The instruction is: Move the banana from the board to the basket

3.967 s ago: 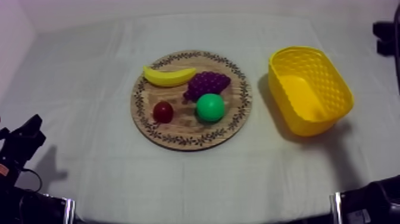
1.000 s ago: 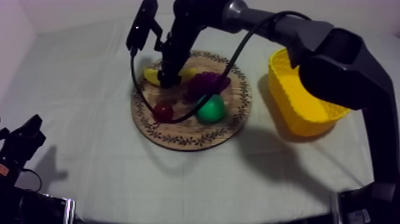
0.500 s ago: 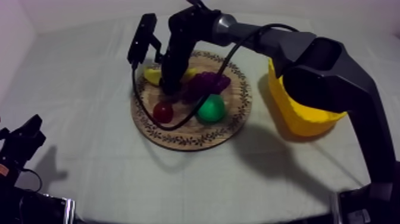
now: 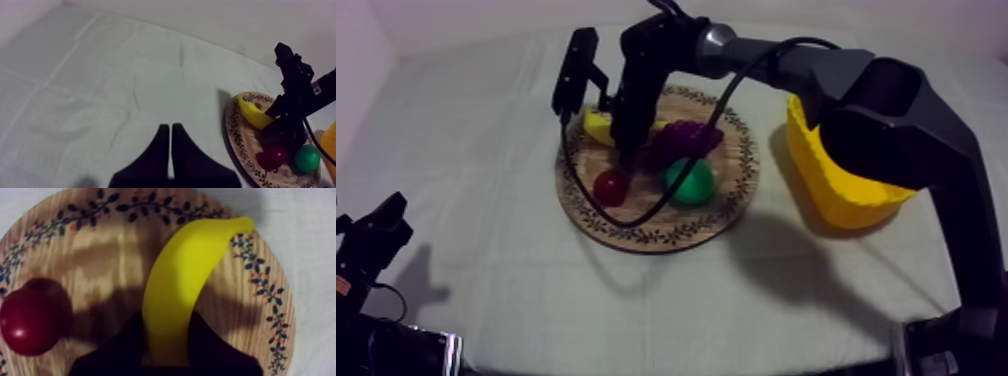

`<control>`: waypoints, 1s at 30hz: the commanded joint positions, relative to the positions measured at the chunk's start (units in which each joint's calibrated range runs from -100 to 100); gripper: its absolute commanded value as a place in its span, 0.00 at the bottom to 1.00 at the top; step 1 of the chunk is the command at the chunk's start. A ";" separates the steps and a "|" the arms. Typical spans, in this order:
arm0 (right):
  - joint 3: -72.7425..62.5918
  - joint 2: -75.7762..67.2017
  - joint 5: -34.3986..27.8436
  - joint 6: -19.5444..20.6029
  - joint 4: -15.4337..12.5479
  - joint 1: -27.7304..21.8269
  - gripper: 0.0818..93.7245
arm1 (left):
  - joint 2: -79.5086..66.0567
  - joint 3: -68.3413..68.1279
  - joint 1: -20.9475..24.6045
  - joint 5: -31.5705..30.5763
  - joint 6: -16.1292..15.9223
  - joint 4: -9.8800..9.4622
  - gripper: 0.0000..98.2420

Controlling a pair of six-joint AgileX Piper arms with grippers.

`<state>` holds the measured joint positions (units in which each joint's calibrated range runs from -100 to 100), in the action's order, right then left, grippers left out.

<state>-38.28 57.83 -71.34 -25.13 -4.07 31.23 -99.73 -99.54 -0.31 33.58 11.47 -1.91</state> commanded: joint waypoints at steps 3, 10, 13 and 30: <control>3.28 -4.23 0.11 -0.18 -0.88 -0.14 0.09 | -0.01 -0.01 -0.01 -0.03 0.00 -0.02 0.00; 11.22 -15.81 0.06 -0.02 -2.56 -0.24 0.09 | -0.01 -0.01 -0.01 -0.03 0.02 -0.02 0.00; 14.76 -21.35 0.06 0.11 -3.22 -0.47 0.10 | -0.01 -0.01 -0.01 -0.03 0.00 -0.02 0.00; 36.94 -48.47 3.13 3.18 -2.91 -9.65 0.11 | -0.01 -0.01 -0.01 -0.03 0.03 -0.02 0.00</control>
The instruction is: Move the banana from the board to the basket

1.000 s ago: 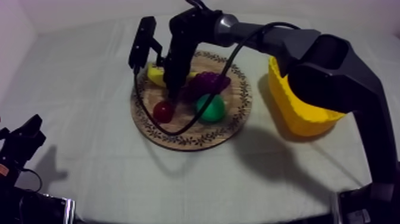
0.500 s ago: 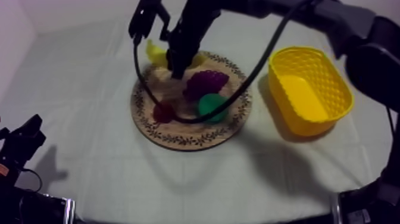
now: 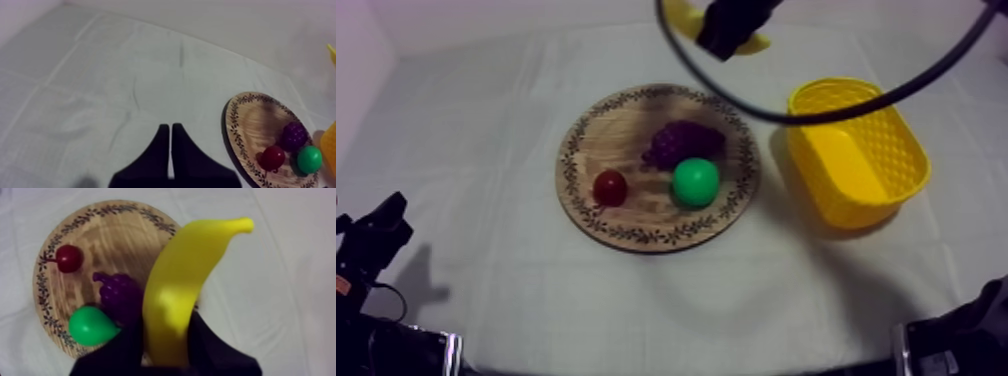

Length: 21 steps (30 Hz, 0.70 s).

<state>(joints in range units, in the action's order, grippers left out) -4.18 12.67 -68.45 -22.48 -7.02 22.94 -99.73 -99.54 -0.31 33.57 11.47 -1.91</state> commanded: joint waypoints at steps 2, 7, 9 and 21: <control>5.63 -5.95 1.10 1.19 0.17 -3.03 0.11 | -0.01 -0.01 -0.01 -0.02 0.02 -0.02 0.00; 13.39 -11.42 3.85 2.06 -0.13 -7.35 0.12 | -0.01 -0.01 -0.01 -0.02 0.01 -0.02 0.00; 16.65 -13.22 4.95 2.50 -0.17 -8.78 0.12 | -0.01 -0.01 -0.01 -0.02 0.01 -0.02 0.00; 40.33 -26.79 14.36 5.11 1.26 -11.69 0.13 | -0.01 -0.01 -0.01 -0.02 0.01 -0.02 0.00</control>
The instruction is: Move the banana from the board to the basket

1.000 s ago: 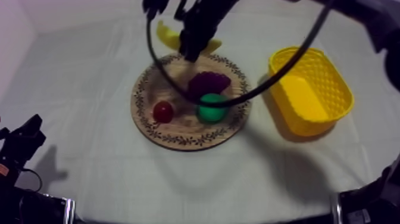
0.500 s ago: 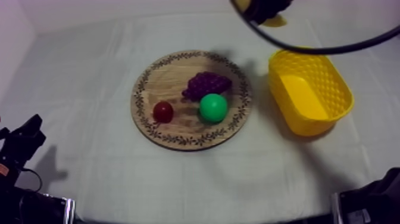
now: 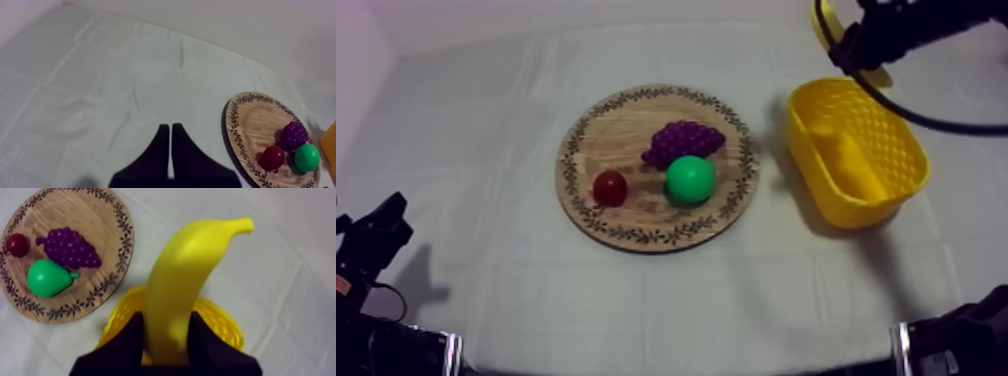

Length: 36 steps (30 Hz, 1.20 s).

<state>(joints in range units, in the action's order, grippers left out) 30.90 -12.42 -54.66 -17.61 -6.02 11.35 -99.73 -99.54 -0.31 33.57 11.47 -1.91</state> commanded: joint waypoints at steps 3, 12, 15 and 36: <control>8.61 -3.19 1.14 0.66 0.08 -0.76 0.13 | -0.01 -0.01 -0.01 -0.02 -0.01 -0.02 0.00; 17.43 -6.47 4.25 2.52 0.77 -2.48 0.16 | -0.01 -0.01 -0.01 -0.02 0.01 -0.02 0.00; 19.98 -7.88 5.58 3.51 0.96 -2.48 0.22 | -0.01 -0.01 -0.01 -0.02 -0.01 -0.02 0.00; 25.12 -23.88 6.79 11.86 6.35 -3.15 0.44 | -0.01 -0.01 -0.01 -0.02 0.02 -0.02 0.00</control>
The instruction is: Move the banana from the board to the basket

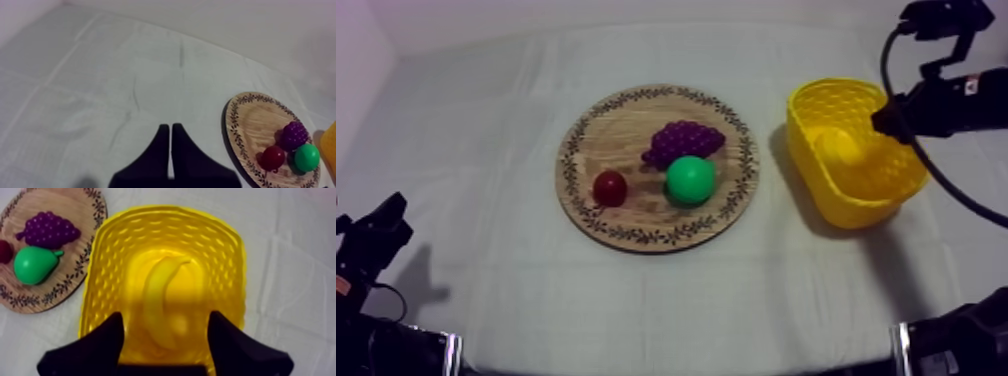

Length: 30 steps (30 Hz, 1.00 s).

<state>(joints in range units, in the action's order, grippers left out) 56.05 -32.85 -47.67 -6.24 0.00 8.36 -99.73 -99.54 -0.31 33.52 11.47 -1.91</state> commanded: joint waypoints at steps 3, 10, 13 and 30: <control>-0.27 -7.19 -0.86 0.47 0.02 -1.50 0.36 | -0.01 -0.01 -0.01 0.03 0.01 -0.02 0.00; 5.56 -17.38 4.61 -2.04 -2.77 -5.21 0.16 | -0.01 -0.01 -0.01 0.03 0.01 -0.02 0.00; 11.29 -22.67 8.59 -3.16 -3.77 -5.57 0.07 | -0.01 -0.01 -0.01 0.03 0.01 -0.02 0.00; 40.80 -51.64 14.71 -7.09 -9.16 -8.78 0.00 | -0.01 -0.01 -0.01 0.03 0.02 -0.02 0.00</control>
<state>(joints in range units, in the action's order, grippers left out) 94.37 -81.34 -33.34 -13.58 -9.37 0.17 -99.73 -99.54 -0.31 33.57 11.47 -1.91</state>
